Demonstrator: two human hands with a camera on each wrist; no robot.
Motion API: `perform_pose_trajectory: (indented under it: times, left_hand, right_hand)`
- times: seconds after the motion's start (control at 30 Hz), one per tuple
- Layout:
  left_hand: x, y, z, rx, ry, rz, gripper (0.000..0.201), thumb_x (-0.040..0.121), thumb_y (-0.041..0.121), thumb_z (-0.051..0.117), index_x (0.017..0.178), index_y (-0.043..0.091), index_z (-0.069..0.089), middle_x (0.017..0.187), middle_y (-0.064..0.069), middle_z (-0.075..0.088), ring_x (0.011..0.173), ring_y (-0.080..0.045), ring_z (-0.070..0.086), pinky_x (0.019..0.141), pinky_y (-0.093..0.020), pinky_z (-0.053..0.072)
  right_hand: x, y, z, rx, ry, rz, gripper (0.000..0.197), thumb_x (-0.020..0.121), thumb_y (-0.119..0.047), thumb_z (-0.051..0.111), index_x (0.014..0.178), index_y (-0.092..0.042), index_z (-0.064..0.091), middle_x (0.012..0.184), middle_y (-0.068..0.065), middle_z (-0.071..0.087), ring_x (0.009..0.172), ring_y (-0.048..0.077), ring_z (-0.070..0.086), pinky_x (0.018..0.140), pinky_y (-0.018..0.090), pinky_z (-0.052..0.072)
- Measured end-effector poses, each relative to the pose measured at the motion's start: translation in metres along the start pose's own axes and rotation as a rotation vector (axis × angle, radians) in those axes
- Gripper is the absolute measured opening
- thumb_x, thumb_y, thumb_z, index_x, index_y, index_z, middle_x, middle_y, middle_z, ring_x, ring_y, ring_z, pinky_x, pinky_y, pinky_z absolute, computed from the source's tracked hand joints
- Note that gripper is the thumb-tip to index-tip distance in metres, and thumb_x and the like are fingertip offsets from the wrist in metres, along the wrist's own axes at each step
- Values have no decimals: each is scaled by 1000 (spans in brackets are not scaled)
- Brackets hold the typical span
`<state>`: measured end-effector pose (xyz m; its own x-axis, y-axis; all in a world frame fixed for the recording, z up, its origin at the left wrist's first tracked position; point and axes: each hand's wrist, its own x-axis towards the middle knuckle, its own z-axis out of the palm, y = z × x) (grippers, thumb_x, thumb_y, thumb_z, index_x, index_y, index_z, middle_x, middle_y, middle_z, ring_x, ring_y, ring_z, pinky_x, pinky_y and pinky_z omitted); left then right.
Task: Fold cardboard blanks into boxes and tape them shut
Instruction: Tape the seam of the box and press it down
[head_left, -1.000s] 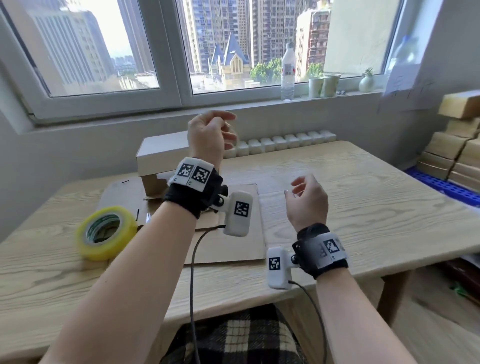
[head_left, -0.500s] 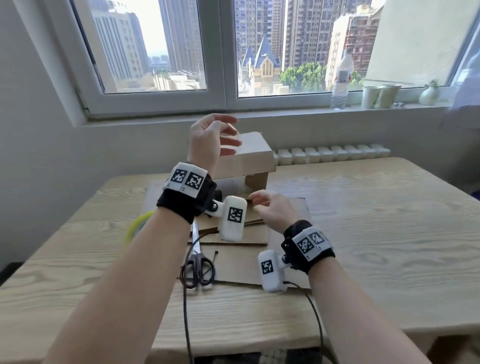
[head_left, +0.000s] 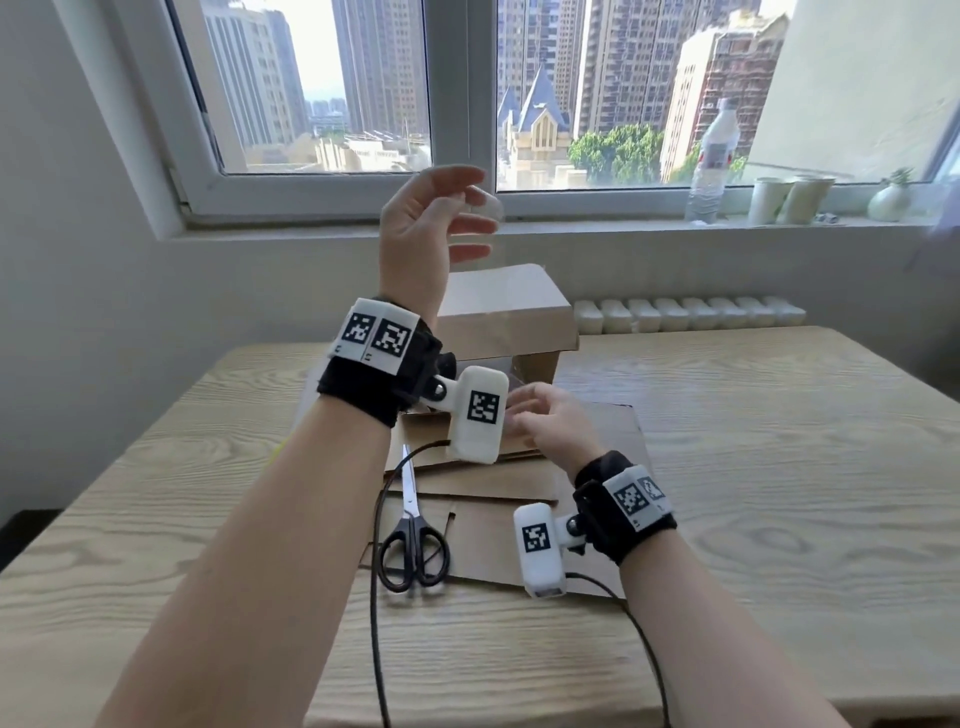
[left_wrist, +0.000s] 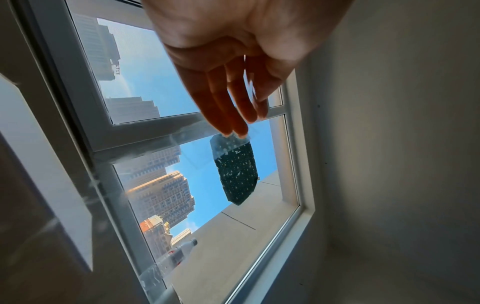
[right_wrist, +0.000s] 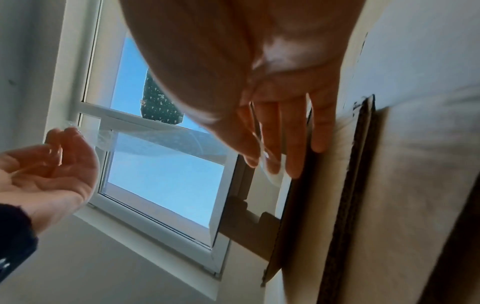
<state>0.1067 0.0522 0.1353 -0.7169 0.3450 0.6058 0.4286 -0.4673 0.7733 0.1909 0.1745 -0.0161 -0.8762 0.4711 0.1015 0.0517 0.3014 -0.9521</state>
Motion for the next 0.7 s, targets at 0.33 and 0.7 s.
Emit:
perform_pose_trajectory:
  times: [0.33,0.7]
  left_hand:
    - [-6,-40,-45,114,384,-215,30,102,13,38,104,7,67,91,-7,69,71,-19,67,59,-30,54]
    - [-12,-76,-67,74,524,-428,41,100,28,35,98,8,70,86,-5,68,70,-17,65,63,-30,53]
  right_hand:
    - [25,1,-35,208,509,110,30,90,-2,50,89,-20,74,70,-8,63,63,8,53,61,25,42]
    - [47,-33,-86,15,616,-107,28,72,2,79,70,-21,63,79,1,71,77,16,68,78,35,59]
